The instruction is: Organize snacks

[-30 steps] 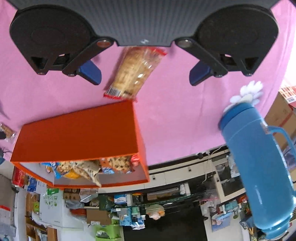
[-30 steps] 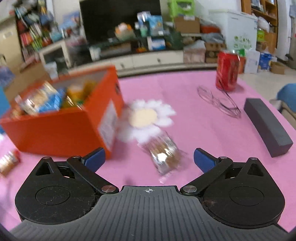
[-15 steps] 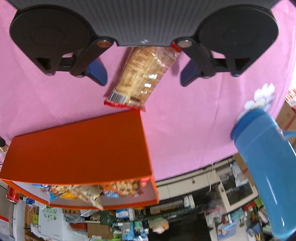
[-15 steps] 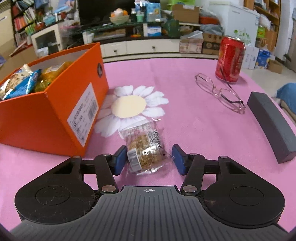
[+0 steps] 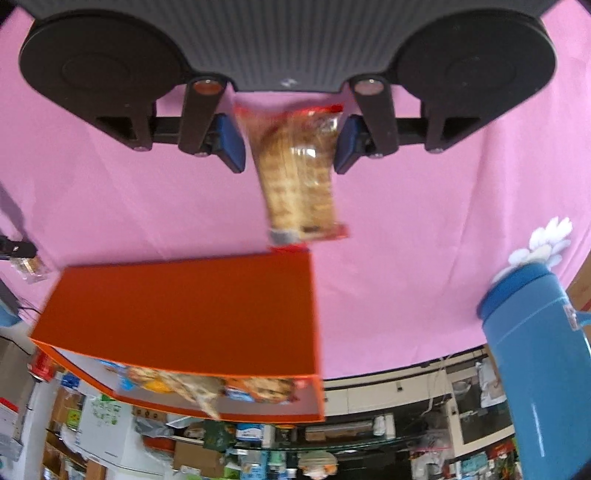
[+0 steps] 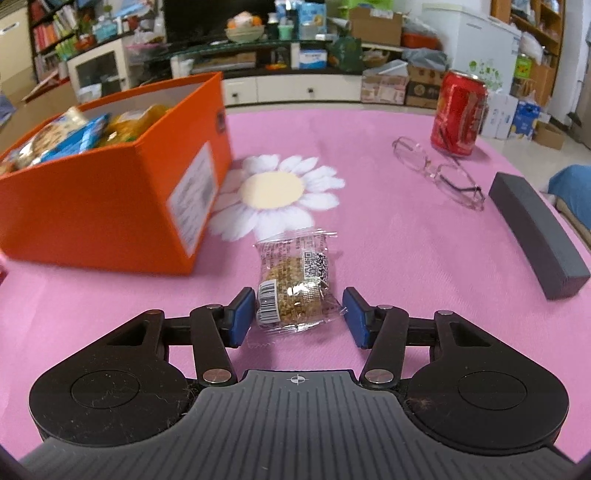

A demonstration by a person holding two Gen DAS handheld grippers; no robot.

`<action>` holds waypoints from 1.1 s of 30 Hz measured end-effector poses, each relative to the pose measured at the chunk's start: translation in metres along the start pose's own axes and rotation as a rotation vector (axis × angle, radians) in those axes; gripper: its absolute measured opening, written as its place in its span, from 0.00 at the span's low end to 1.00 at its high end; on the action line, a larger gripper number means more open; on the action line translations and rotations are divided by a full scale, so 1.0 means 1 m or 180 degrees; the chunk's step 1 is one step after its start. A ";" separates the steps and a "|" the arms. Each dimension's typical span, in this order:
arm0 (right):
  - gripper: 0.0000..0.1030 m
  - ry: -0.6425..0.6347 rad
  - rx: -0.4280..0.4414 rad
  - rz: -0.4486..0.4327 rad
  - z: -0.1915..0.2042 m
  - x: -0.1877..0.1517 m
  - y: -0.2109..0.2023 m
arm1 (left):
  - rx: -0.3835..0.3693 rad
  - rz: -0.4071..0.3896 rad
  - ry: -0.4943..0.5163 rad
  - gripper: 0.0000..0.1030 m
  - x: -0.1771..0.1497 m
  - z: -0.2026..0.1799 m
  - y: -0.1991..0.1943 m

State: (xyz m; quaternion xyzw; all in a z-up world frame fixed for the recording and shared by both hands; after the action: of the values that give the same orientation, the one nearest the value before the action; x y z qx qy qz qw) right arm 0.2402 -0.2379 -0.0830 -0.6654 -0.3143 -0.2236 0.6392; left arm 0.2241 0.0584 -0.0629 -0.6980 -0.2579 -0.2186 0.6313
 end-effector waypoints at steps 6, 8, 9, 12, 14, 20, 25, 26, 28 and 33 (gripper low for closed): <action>0.35 -0.0107 0.0158 -0.0021 0.033 -0.033 -0.040 | -0.0174 -0.0030 0.0047 0.54 -0.032 -0.026 -0.022; 0.40 -0.0129 0.0174 -0.0030 0.040 -0.041 -0.050 | -0.0194 -0.0045 0.0052 0.54 -0.041 -0.032 -0.029; 0.44 -0.0131 0.0191 -0.0032 0.044 -0.045 -0.054 | -0.0191 -0.0055 0.0063 0.55 -0.044 -0.033 -0.031; 0.76 -0.0099 0.0292 0.0010 0.049 -0.047 -0.055 | -0.0114 -0.0085 0.0065 0.70 -0.043 -0.029 -0.030; 0.79 -0.0032 0.0265 0.0014 0.045 -0.046 -0.055 | -0.0067 -0.0138 0.0009 0.70 -0.038 -0.023 -0.029; 0.90 0.0224 0.0303 -0.0020 0.036 -0.041 -0.053 | -0.0027 -0.0121 -0.0170 0.75 -0.030 -0.016 -0.019; 0.91 0.0244 0.0177 0.0099 0.039 -0.043 -0.046 | 0.0003 -0.0112 -0.0101 0.83 -0.031 -0.025 -0.012; 0.91 0.0215 0.0158 0.0091 0.040 -0.044 -0.046 | 0.0028 -0.0120 -0.0080 0.83 -0.031 -0.027 -0.011; 0.91 0.0099 0.0144 0.0061 0.042 -0.046 -0.045 | 0.0010 -0.0126 -0.0055 0.80 -0.031 -0.030 -0.010; 0.89 -0.0099 0.0140 0.0076 0.043 -0.046 -0.045 | -0.0009 -0.0128 -0.0042 0.80 -0.032 -0.031 -0.011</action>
State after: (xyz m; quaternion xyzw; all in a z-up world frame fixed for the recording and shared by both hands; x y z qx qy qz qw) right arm 0.1717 -0.2018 -0.0863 -0.6582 -0.3211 -0.1986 0.6513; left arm 0.1934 0.0258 -0.0716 -0.6950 -0.2758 -0.2269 0.6241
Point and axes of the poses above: each gripper's, at about its wrist camera, not at the fingertips, and y roughly the way its jaws point, z to its left, x to its top, the point moved 8 cm from there along y, roughly the way its jaws point, and after that the axes turned 9 degrees about -y, right-handed, at the moved point
